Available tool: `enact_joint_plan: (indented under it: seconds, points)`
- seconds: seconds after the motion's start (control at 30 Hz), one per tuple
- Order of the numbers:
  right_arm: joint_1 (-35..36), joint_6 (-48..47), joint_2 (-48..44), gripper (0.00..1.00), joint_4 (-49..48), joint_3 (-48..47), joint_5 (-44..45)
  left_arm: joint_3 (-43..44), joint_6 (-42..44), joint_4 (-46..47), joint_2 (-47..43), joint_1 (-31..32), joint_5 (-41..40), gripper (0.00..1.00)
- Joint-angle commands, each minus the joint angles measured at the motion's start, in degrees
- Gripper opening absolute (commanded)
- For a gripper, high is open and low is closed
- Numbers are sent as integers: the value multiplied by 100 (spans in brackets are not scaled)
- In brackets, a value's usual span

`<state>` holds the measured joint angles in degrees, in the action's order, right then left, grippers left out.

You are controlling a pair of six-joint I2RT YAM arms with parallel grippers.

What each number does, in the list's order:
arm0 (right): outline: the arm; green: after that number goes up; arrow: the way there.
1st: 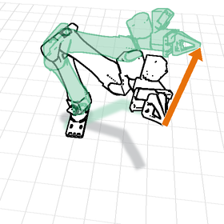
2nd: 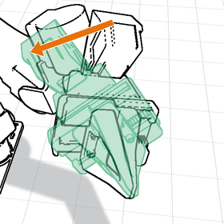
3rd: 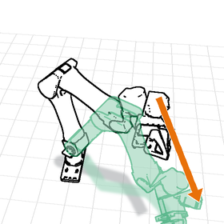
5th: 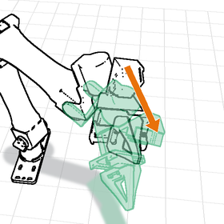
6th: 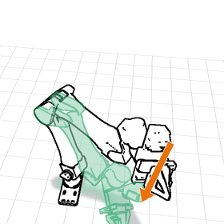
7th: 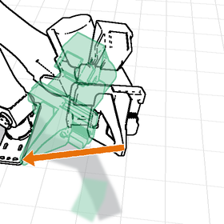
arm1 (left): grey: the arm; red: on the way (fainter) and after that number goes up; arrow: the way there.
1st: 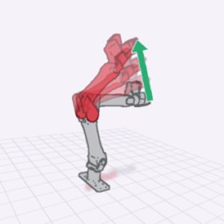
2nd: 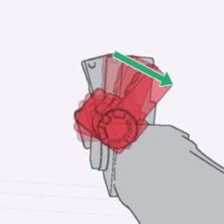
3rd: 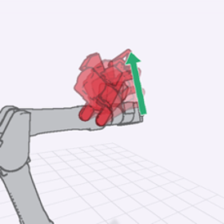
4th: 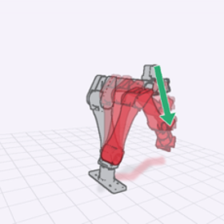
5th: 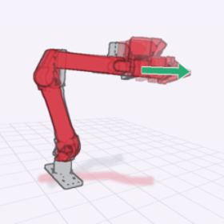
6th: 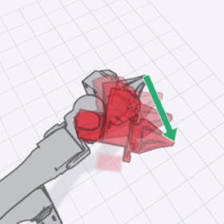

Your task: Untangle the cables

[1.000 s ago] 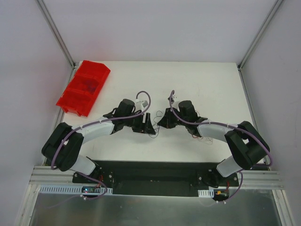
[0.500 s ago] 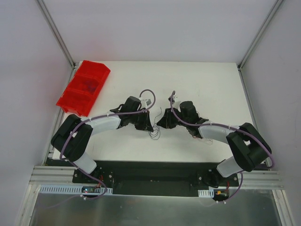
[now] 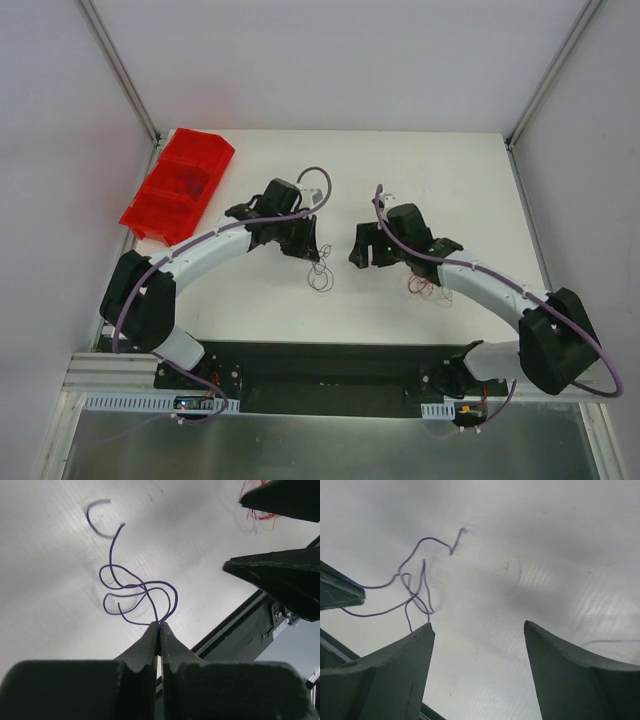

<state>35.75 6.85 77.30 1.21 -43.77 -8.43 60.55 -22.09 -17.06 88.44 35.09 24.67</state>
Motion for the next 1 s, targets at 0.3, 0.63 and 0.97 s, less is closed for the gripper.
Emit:
enact_joint_plan:
  seconds: [0.3,0.63,0.97]
  points:
    - [-946,-650,-567,76,3507,-2618,1167,1854,-435,-2460,-934,-1741,-700,0]
    - [-1421,-852,-382,76,3737,-2944,1141,2680,-1315,-2521,-127,-3464,-366,0]
    - [-1641,-949,-479,75,3798,-2865,1273,3568,-2010,-2504,840,-4677,-392,0]
